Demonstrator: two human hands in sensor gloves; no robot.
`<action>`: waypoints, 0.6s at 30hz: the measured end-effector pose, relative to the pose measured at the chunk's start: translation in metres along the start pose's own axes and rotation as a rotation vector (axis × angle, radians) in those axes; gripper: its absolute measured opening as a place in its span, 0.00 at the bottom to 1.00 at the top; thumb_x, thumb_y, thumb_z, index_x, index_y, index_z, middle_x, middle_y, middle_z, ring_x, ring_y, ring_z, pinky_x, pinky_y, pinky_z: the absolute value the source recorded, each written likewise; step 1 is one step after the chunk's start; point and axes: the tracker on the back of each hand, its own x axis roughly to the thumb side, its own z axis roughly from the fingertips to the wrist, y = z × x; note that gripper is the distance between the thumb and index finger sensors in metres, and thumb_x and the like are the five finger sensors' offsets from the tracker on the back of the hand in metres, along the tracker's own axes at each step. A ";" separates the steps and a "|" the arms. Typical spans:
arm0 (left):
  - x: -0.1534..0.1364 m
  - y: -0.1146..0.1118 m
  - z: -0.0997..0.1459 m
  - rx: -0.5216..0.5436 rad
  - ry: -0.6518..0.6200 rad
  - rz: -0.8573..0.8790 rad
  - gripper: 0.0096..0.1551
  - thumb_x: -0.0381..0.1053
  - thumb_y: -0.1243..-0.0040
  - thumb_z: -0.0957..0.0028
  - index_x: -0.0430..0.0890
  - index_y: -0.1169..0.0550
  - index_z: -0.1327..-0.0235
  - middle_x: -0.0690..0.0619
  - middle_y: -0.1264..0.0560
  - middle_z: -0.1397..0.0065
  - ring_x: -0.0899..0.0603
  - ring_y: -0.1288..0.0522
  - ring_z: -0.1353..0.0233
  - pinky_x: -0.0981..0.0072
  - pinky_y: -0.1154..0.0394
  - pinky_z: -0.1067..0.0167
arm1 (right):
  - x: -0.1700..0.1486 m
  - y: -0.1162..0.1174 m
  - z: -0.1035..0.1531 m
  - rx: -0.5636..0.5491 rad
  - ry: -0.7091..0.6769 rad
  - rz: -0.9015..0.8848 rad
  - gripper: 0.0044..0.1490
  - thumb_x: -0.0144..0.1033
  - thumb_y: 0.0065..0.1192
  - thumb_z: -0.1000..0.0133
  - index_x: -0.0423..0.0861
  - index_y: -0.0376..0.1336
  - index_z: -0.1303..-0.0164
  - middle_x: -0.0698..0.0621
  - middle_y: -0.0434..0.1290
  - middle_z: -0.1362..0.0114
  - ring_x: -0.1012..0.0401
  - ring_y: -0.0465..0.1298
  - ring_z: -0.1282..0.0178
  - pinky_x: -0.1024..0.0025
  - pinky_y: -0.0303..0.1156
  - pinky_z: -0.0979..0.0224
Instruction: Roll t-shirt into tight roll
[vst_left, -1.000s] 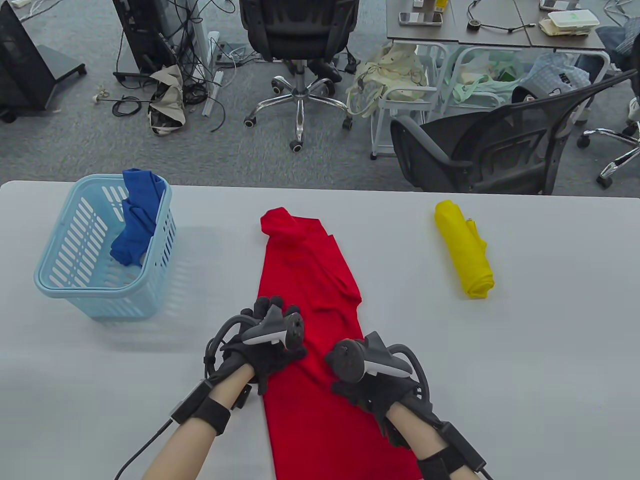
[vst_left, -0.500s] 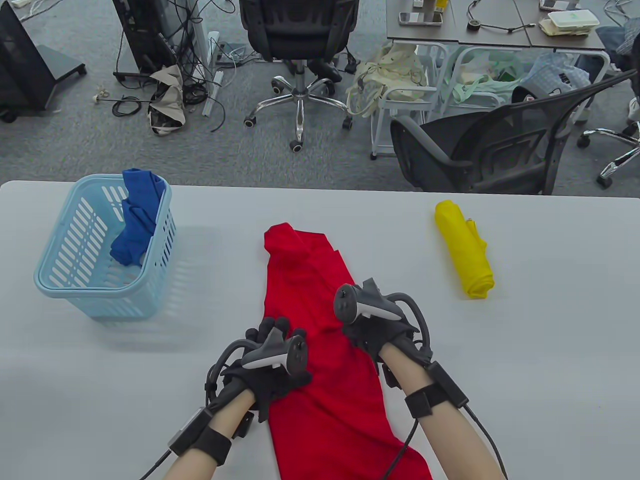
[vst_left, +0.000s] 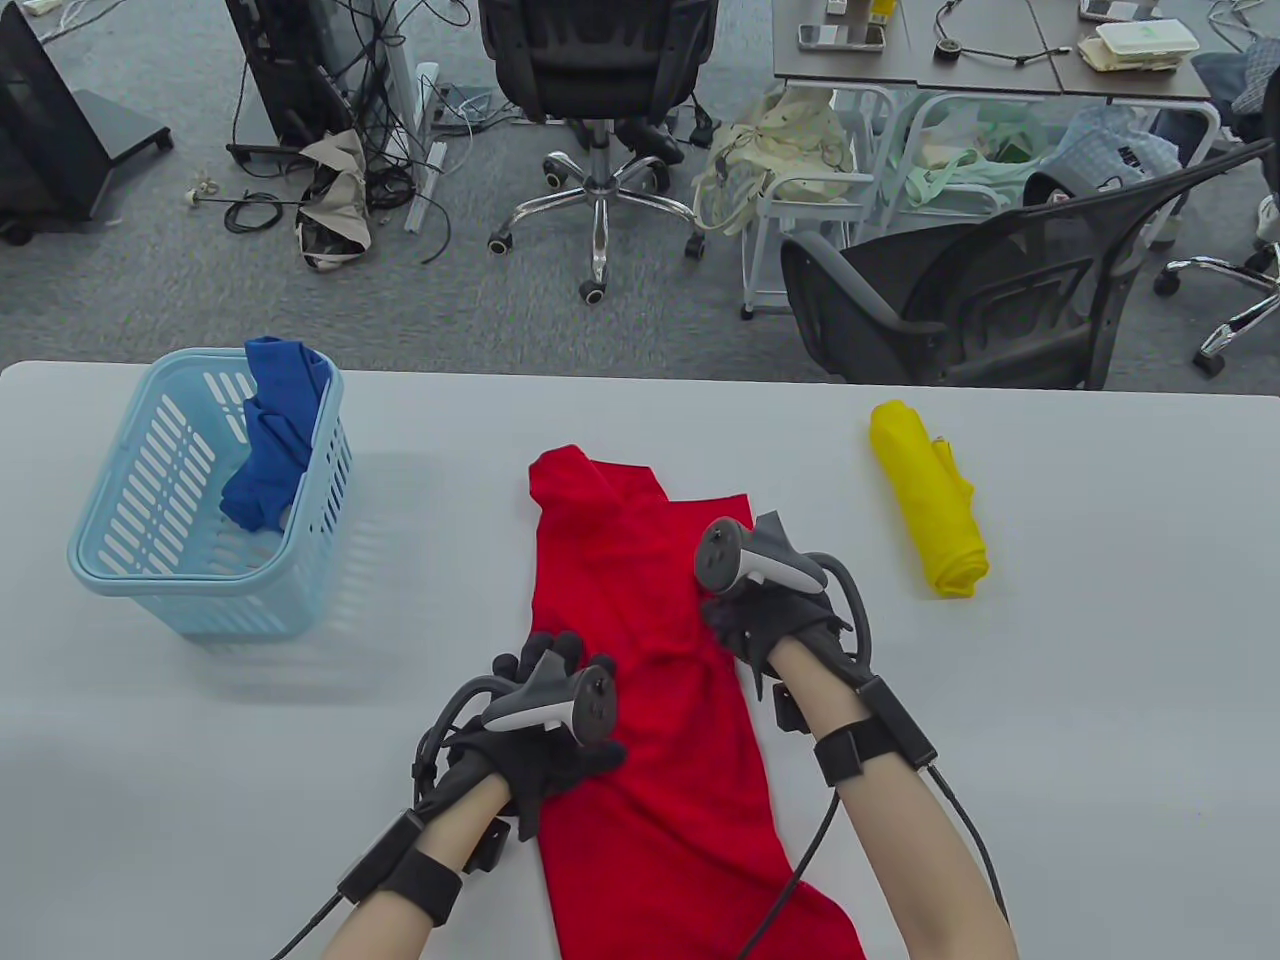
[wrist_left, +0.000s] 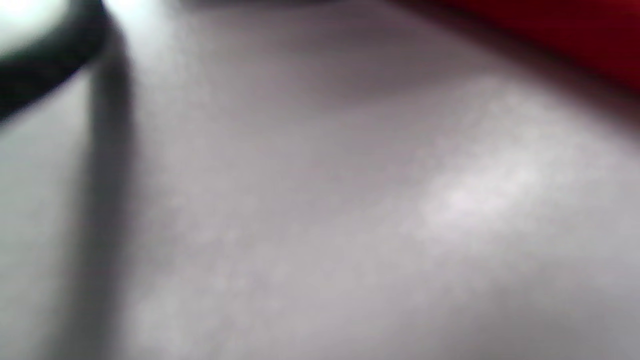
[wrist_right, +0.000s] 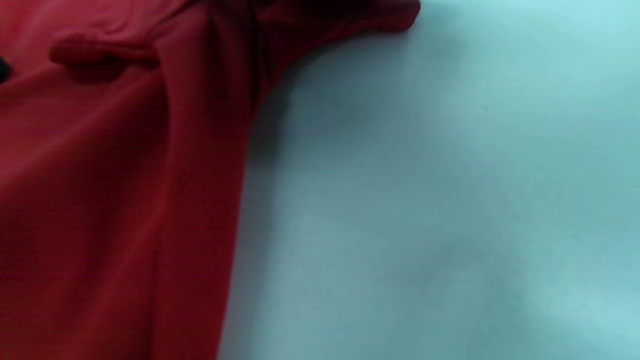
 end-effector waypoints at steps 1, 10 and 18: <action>0.000 0.003 0.002 0.023 -0.006 0.008 0.51 0.74 0.85 0.50 0.51 0.78 0.25 0.35 0.81 0.20 0.24 0.75 0.21 0.26 0.65 0.28 | -0.001 0.001 -0.001 -0.006 0.015 0.016 0.39 0.44 0.36 0.30 0.49 0.32 0.12 0.43 0.31 0.11 0.41 0.34 0.11 0.39 0.45 0.18; 0.023 0.078 -0.012 0.210 0.057 -0.019 0.46 0.67 0.59 0.42 0.49 0.52 0.15 0.37 0.49 0.12 0.32 0.40 0.17 0.39 0.37 0.24 | -0.036 0.011 0.000 0.015 0.036 -0.060 0.43 0.49 0.39 0.30 0.53 0.26 0.14 0.47 0.24 0.13 0.44 0.26 0.12 0.38 0.38 0.18; 0.068 0.103 -0.070 0.312 0.014 -0.138 0.35 0.65 0.52 0.44 0.64 0.46 0.24 0.42 0.47 0.14 0.35 0.40 0.19 0.40 0.37 0.24 | -0.055 0.019 0.003 0.025 0.056 -0.096 0.43 0.49 0.33 0.30 0.52 0.22 0.16 0.47 0.20 0.15 0.44 0.22 0.15 0.38 0.32 0.19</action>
